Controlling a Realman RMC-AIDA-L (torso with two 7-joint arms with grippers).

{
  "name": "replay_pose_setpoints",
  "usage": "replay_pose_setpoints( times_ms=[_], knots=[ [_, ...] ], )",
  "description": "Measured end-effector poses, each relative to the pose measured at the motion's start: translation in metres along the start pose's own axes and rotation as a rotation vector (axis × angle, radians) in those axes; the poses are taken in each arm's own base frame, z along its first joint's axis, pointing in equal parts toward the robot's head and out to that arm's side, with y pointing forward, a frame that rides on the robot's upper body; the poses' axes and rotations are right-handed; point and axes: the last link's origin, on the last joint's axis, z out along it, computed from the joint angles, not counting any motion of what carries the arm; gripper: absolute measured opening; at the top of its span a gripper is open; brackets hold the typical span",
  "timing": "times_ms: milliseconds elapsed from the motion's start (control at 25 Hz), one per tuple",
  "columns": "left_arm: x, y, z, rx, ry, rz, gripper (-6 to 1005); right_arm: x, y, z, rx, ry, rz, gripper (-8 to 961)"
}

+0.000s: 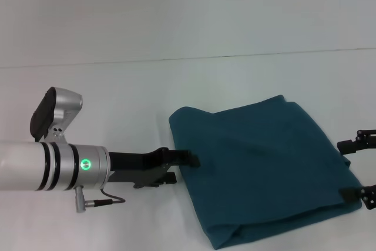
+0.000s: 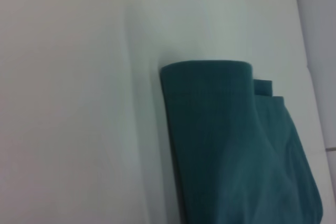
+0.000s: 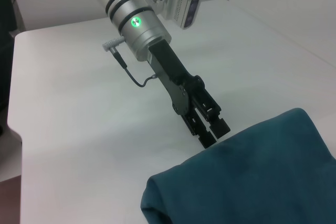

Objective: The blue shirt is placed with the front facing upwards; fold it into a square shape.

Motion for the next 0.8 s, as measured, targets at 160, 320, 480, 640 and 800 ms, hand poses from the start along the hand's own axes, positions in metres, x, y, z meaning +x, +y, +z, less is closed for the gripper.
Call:
replay_pose_setpoints(
  times_ms=[160, 320, 480, 640, 800],
  knots=[
    [-0.002, -0.002, 0.003, 0.008, -0.005, -0.012, 815, 0.0, 0.0, 0.0, -0.001, 0.001, 0.0, 929],
    [-0.004, -0.003, 0.005, 0.016, -0.007, -0.011, 815, 0.0, 0.0, 0.0, -0.002, 0.002, -0.001, 930],
    [-0.005, 0.0, 0.009, 0.017, -0.019, -0.007, 815, 0.0, 0.0, 0.001, -0.005, 0.004, -0.003, 930],
    [-0.005, 0.004, 0.014, 0.017, -0.028, -0.006, 816, 0.0, 0.0, 0.001, -0.006, 0.004, -0.003, 930],
    [-0.004, 0.005, 0.017, 0.025, -0.029, -0.008, 795, -0.001, 0.0, 0.001, -0.007, 0.004, -0.004, 930]
  ],
)
